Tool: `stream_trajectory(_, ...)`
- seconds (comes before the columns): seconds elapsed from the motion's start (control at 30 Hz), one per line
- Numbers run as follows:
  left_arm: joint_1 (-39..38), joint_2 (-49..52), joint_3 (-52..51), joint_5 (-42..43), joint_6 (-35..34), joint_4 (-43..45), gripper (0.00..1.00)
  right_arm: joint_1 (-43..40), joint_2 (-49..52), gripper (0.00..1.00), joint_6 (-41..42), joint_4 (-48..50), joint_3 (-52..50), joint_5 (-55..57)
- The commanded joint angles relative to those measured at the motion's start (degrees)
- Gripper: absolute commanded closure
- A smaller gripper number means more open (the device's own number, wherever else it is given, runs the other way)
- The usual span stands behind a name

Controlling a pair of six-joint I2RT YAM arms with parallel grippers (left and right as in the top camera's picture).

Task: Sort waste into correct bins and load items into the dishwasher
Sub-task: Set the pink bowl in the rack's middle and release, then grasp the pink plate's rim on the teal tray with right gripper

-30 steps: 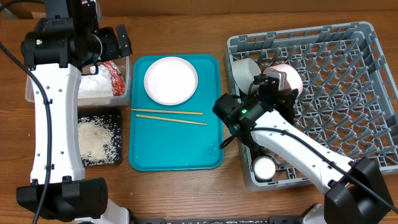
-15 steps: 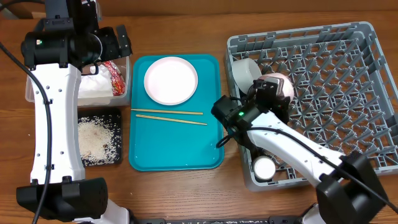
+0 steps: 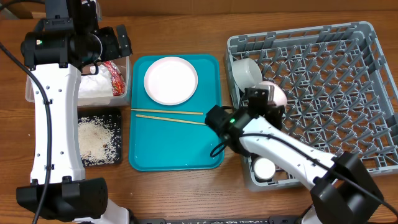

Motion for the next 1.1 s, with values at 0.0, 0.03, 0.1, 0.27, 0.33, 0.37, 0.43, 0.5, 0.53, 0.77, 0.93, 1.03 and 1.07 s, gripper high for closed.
stream_trajectory(0.0,-0.2,-0.3,0.4,0.5,-0.5,0.1,0.00,3.4,0.1,0.65,0.4,-0.3,1.0,-5.0)
stream_trajectory(0.03,-0.2,-0.3,0.4,0.5,-0.5,0.0,0.00,3.7,0.0,0.62,0.4,-0.6,1.9,-7.2)
stream_trajectory(0.1,-0.2,-0.3,0.4,0.5,-0.5,0.0,0.00,3.8,0.0,0.57,0.4,-1.2,4.2,-12.1)
stream_trajectory(0.27,-0.2,-0.3,0.4,0.5,-0.5,0.1,0.00,3.0,0.0,0.40,-6.2,-1.3,13.2,-25.0)
stream_trajectory(0.33,-0.2,-0.3,0.4,0.5,-0.5,0.0,0.00,2.5,0.0,0.38,-9.5,-0.7,17.8,-29.4)
stream_trajectory(0.37,-0.2,-0.3,0.4,0.5,-0.5,0.1,0.00,2.0,0.0,0.37,-11.5,-0.1,20.3,-31.6)
stream_trajectory(0.43,-0.2,-0.3,0.4,0.5,-0.5,0.1,0.00,0.7,0.0,0.36,-14.7,1.7,24.5,-35.3)
stream_trajectory(0.5,-0.2,-0.3,0.4,0.5,-0.5,0.0,0.00,-0.7,0.0,0.36,-17.4,4.3,27.1,-39.4)
stream_trajectory(0.53,-0.2,-0.3,0.4,0.5,-0.5,0.1,0.00,-1.3,0.0,0.36,-18.4,5.7,27.8,-41.2)
stream_trajectory(0.77,-0.2,-0.3,0.4,0.5,-0.5,0.0,0.00,-6.1,2.3,0.42,-20.9,24.7,27.1,-52.9)
stream_trajectory(0.93,-0.2,-0.3,0.4,0.5,-0.5,0.1,0.00,-7.4,10.0,0.50,-16.6,32.6,27.1,-58.6)
stream_trajectory(1.03,-0.2,-0.3,0.4,0.5,-0.5,0.1,0.00,-7.4,14.8,0.57,-13.7,35.8,27.1,-61.3)
stream_trajectory(1.07,-0.2,-0.3,0.4,0.5,-0.5,0.0,0.00,-7.4,16.1,0.57,-12.7,36.6,27.1,-61.7)
